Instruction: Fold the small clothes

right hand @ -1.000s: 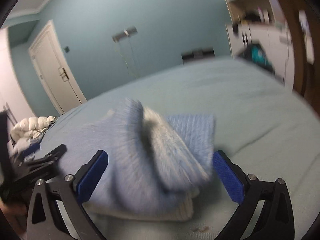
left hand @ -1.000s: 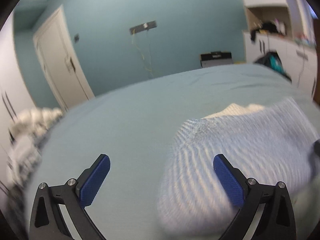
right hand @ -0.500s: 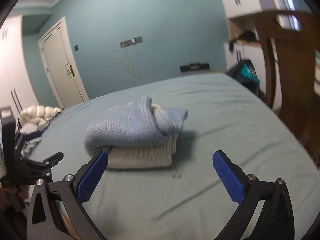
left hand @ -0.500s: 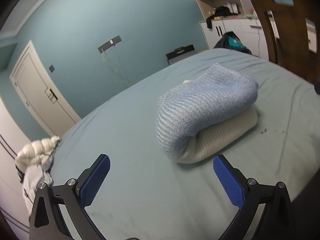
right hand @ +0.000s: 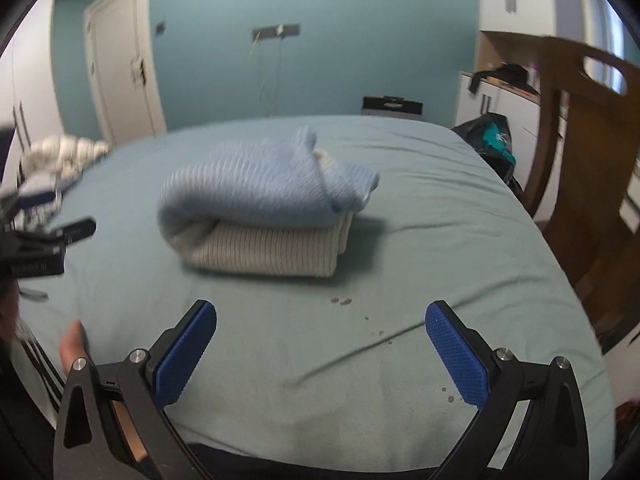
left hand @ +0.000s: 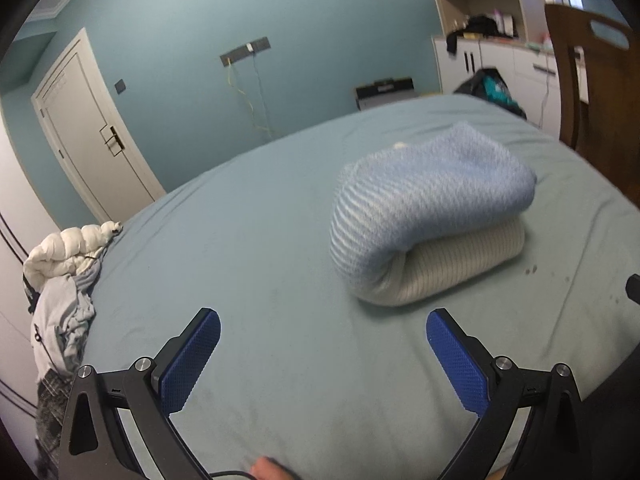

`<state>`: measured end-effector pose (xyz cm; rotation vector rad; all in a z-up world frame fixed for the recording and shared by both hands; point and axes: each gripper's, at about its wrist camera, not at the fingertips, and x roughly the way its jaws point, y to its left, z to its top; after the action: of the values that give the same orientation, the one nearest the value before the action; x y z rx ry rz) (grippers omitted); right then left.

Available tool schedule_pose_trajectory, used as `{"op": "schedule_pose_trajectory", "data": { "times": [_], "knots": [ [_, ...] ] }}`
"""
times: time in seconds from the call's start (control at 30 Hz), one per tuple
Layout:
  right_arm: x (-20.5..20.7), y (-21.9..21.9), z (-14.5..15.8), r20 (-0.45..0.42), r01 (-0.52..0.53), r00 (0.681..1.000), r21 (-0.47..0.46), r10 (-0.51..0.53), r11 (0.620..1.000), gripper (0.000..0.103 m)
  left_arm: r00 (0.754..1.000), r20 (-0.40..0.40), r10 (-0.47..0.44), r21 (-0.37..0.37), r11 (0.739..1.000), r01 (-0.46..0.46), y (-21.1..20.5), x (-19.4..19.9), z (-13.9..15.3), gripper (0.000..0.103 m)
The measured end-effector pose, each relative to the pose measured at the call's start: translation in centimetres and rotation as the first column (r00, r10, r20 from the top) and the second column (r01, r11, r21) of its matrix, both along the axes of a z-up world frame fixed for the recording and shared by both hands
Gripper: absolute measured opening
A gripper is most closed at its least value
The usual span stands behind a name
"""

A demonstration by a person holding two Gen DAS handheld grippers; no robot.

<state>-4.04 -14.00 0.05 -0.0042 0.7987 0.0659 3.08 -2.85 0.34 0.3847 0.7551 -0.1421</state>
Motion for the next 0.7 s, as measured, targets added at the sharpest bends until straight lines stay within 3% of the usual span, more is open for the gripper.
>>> {"op": "schedule_pose_trajectory", "data": {
  "times": [0.3,0.7],
  "knots": [
    [1.4,1.8,-1.1,-0.021,-0.053,0.998,-0.081,0.051,0.995,0.102,1.000,0.002,-0.023,0.045,0.999,0.023,-0.8,-0.6,-0.2,0.103],
    [1.3,-0.7,-1.1,-0.038,-0.016,0.999,0.003,0.016,1.000,0.102,0.999,-0.010,-0.042,0.064,0.997,0.043,-1.0,-0.7,-0.3,0.103]
  ]
}}
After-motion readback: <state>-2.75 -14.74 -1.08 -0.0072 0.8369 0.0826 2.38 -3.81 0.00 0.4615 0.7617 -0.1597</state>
